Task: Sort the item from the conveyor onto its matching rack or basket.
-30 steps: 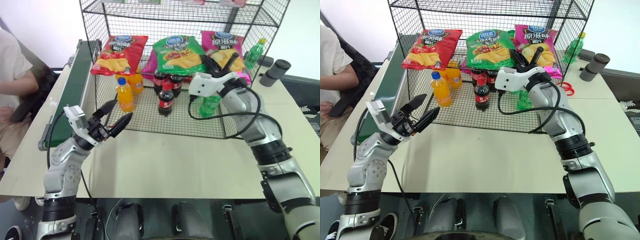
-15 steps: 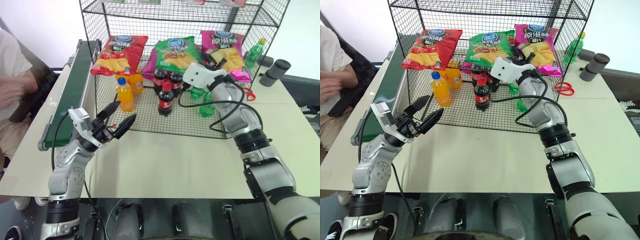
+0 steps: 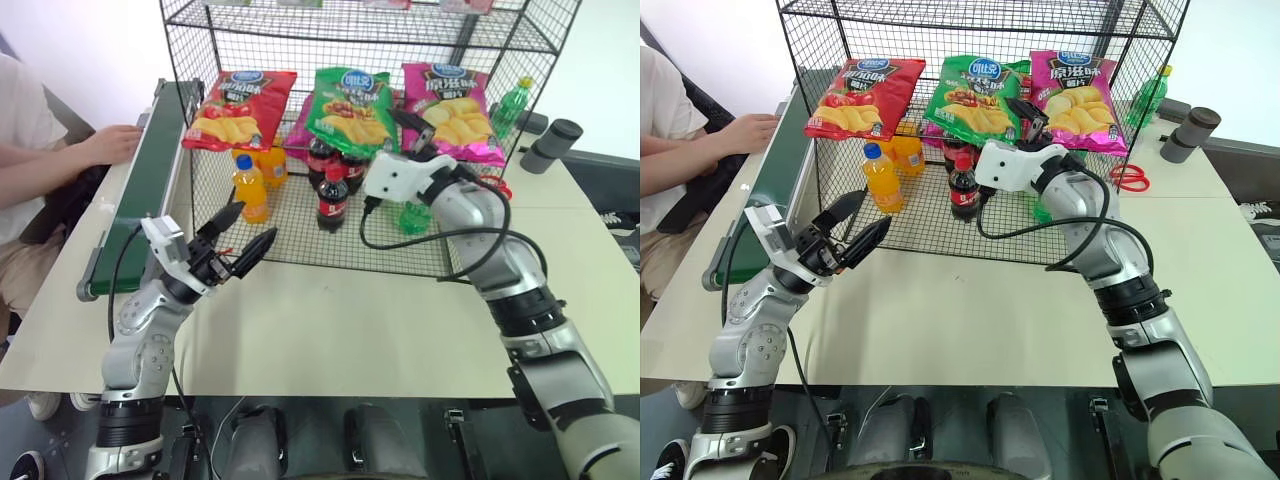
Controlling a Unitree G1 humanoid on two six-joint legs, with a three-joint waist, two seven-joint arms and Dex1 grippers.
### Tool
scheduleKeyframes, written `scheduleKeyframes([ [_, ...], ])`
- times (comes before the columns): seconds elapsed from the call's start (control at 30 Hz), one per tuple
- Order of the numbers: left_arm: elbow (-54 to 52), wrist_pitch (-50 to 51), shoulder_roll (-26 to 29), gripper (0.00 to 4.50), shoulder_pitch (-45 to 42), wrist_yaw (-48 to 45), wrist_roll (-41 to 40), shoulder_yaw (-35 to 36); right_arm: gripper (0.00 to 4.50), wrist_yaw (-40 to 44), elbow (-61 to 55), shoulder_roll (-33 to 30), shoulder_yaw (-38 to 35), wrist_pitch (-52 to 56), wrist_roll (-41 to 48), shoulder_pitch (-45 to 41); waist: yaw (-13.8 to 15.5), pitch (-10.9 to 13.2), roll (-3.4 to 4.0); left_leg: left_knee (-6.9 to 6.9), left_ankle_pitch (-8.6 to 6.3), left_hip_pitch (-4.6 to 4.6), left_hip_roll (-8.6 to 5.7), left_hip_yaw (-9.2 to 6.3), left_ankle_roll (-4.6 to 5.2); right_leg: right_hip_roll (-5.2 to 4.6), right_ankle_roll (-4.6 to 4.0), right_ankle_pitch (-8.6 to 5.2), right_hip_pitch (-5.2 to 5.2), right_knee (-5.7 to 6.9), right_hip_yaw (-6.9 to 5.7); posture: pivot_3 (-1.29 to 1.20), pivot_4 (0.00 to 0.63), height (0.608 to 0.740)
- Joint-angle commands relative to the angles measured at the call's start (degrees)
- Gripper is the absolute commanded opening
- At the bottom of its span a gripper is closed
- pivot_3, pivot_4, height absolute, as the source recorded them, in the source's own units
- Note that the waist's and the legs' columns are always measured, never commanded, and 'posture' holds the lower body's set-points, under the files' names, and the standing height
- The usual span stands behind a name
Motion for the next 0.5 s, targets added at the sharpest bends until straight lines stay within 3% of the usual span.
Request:
scheduleKeyframes([
  [0.03, -1.6, -0.63, 0.5, 4.5, -0.24, -0.33, 0.01, -0.29, 4.04, 4.07, -7.07, -2.72, -3.76, -1.9, 5.27, 2.07, 0.04, 0.0, 0.0, 0.0, 0.0, 0.0, 0.0, -0.01, 0.0, 0.0, 0.0, 0.0, 0.0, 0.0, 0.0, 0.0, 0.15, 0.74],
  [0.17, -2.39, 1.83, 3.19, 4.5, 1.25, -0.64, -0.3, 0.19, 4.04, 10.05, -17.89, -0.4, -10.93, 2.25, 22.35, 11.75, 0.23, 0.0, -0.01, -0.01, -0.02, 0.0, 0.01, -0.09, 0.02, 0.03, 0.0, 0.0, 0.08, -0.06, -0.06, 0.0, 0.15, 0.74],
  [0.27, -2.05, 6.8, 7.26, 4.5, 2.61, 0.57, -1.41, 1.98, 4.04, 16.05, -28.35, 2.84, -19.64, 16.36, 48.04, 19.47, 0.18, 0.0, 0.0, -0.04, -0.02, 0.0, 0.06, -0.12, 0.03, 0.03, 0.0, 0.0, 0.09, -0.06, -0.07, 0.0, 0.15, 0.74],
  [0.37, -1.6, 9.84, 11.35, 4.5, 3.73, 1.18, -1.76, 4.72, 4.04, 20.98, -33.63, -0.26, -26.41, 26.27, 64.36, 27.34, 0.19, 0.02, 0.0, -0.04, -0.05, 0.04, 0.11, -0.18, 0.07, -0.02, 0.0, 0.0, 0.16, -0.05, -0.1, 0.0, 0.15, 0.74],
  [0.5, -1.24, 13.01, 16.98, 4.5, 5.42, -0.34, -2.52, 8.32, 4.04, 29.52, -34.63, -7.24, -32.15, 28.43, 70.51, 39.41, 0.33, 0.01, -0.01, -0.04, -0.08, 0.1, 0.08, -0.25, 0.12, -0.1, -0.04, -0.02, 0.28, -0.09, -0.16, 0.0, 0.15, 0.74],
])
